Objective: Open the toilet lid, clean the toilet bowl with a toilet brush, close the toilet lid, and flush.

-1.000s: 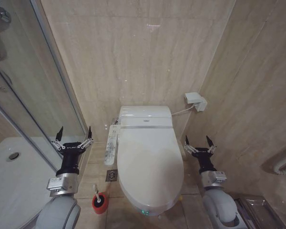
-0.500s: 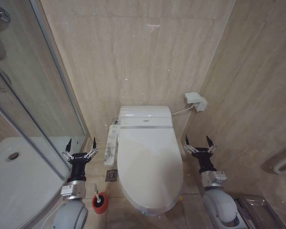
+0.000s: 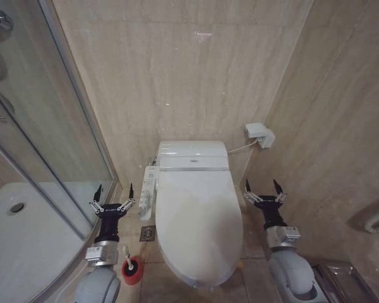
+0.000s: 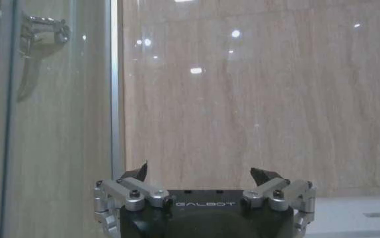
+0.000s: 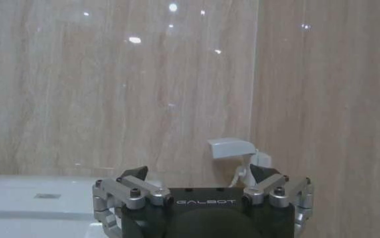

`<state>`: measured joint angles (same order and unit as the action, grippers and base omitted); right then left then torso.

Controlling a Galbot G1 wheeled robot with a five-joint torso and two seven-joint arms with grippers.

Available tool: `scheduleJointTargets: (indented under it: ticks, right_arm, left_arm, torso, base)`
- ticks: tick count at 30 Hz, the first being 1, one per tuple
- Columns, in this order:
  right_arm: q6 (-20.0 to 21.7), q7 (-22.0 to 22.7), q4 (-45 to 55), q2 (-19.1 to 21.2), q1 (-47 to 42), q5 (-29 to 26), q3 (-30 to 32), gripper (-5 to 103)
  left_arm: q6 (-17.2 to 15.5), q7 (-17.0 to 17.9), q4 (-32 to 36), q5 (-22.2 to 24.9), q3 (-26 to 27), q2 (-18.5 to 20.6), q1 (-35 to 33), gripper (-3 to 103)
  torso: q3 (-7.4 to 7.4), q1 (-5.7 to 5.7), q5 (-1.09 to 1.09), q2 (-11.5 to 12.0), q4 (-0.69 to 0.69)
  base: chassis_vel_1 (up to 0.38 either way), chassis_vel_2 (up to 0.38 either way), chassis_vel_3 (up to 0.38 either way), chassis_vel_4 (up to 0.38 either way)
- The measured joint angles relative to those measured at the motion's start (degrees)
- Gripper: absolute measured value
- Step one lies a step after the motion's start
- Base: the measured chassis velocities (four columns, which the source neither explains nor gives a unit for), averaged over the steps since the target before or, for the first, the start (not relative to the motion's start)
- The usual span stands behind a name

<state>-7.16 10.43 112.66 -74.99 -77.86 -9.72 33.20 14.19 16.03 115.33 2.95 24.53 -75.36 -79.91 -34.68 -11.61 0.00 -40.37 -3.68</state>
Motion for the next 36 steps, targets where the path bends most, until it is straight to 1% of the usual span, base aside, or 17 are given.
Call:
scheduleJointTargets:
  ticks: [3,5,6,8,10,11,12,15,21,31,36]
  right_arm:
    - [0.0,0.0,0.0,0.0,0.0,0.0,0.0,100]
    - [0.0,0.0,0.0,0.0,0.02,0.0,0.0,100]
    - [0.0,0.0,0.0,0.0,0.02,0.0,0.0,100]
    - [0.0,0.0,0.0,0.0,0.02,0.0,0.0,100]
    - [0.0,0.0,0.0,0.0,0.03,0.0,0.0,100]
    - [0.0,0.0,0.0,0.0,0.03,0.0,0.0,100]
    - [0.0,0.0,0.0,0.0,0.03,0.0,0.0,100]
    - [0.0,0.0,0.0,0.0,0.01,0.0,0.0,100]
    - [0.0,0.0,0.0,0.0,-0.01,0.0,0.0,100]
    - [0.0,0.0,0.0,0.0,0.03,0.0,0.0,100]
    - [0.0,0.0,0.0,0.0,0.01,0.0,0.0,100]
  left_arm:
    - [0.15,-0.07,-0.18,-0.04,-0.01,0.03,0.02,100]
    - [0.22,-0.1,-0.37,-0.1,0.01,0.07,0.19,100]
    - [0.22,-0.1,-0.37,-0.1,0.01,0.07,0.19,100]
    - [0.32,-0.13,-0.69,-0.48,-0.06,0.03,0.47,100]
    - [0.39,-0.13,-0.77,-0.71,-0.09,-0.01,0.51,100]
    - [0.47,-0.13,-0.85,-0.91,-0.15,-0.05,0.52,100]
    - [0.55,-0.15,-0.89,-1.01,-0.22,-0.08,0.58,100]
    - [0.59,-0.18,-0.93,-1.1,-0.32,-0.1,0.54,100]
    - [0.69,-0.21,-0.99,-1.17,-0.4,-0.07,0.45,100]
    - [1.34,-0.27,-1.62,-1.15,-0.38,0.04,0.78,100]
    - [1.48,-0.35,-2.12,-1.13,-0.54,0.0,1.12,100]
  torso:
    - [0.0,0.0,0.0,0.0,0.01]
    - [-0.01,-0.03,0.01,0.01,0.04]
    - [-0.01,-0.03,0.01,0.01,0.04]
    - [-0.03,-0.09,-0.02,0.03,-0.01]
    - [-0.04,-0.1,0.01,0.04,0.02]
    - [-0.03,-0.09,0.01,0.03,0.03]
    - [-0.03,-0.07,-0.01,0.03,-0.01]
    - [-0.01,-0.02,0.01,0.02,0.01]
    - [0.01,0.03,0.0,-0.01,0.0]
    - [-0.03,-0.07,0.0,0.02,0.02]
    - [0.0,0.0,0.0,0.01,0.0]
  base:
    - [-0.107,0.143,0.149,-0.145]
    - [-0.158,0.168,0.18,-0.19]
    - [-0.158,0.152,0.193,-0.19]
    - [-0.173,0.149,0.14,-0.148]
    - [-0.15,0.128,0.114,-0.121]
    - [-0.08,0.11,0.047,-0.015]
    - [0.0,0.0,0.0,0.0]
    - [0.012,-0.006,-0.018,0.01]
    - [0.046,-0.029,-0.036,0.032]
    - [-0.098,0.094,0.108,-0.106]
    - [-0.012,0.02,0.009,-0.012]
